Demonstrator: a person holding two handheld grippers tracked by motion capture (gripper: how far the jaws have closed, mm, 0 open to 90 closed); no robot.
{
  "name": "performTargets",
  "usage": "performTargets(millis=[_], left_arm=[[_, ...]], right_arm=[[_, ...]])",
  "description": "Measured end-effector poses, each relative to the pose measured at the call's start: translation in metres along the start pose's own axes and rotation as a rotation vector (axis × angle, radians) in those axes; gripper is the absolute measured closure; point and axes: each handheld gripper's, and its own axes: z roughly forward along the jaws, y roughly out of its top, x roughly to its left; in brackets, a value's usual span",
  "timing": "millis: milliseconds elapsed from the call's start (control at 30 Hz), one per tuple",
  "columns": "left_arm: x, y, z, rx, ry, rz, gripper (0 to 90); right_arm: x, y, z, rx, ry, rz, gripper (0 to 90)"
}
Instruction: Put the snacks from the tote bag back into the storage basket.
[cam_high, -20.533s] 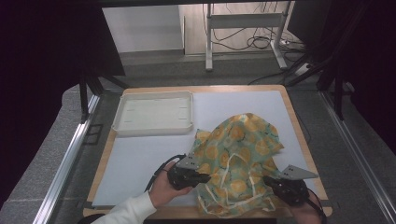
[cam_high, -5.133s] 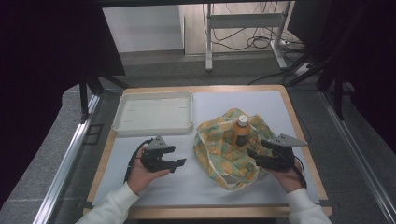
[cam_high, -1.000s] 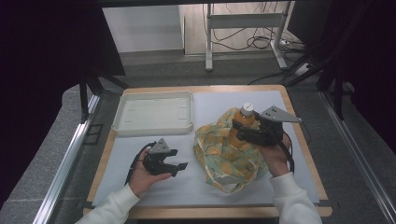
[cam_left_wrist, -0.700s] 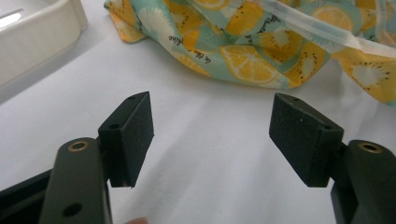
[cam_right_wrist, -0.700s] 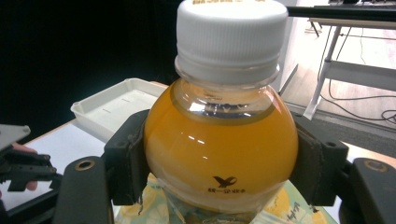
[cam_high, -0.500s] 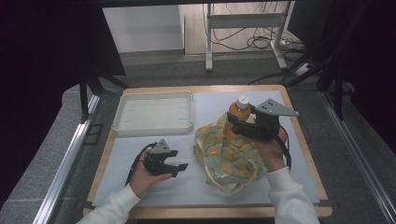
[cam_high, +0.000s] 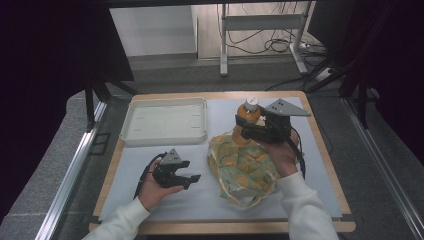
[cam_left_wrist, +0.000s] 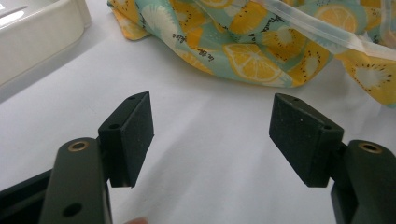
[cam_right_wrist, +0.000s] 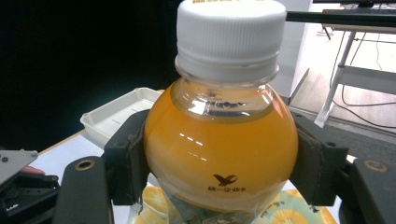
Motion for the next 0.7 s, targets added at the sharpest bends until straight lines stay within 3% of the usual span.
performTargets(millis=[700], left_arm=[[0.001,0.000,0.000,0.002,0.000,0.005,30.6]], right_arm=[[0.015,0.010,0.039,0.036,0.030,0.005,30.7]])
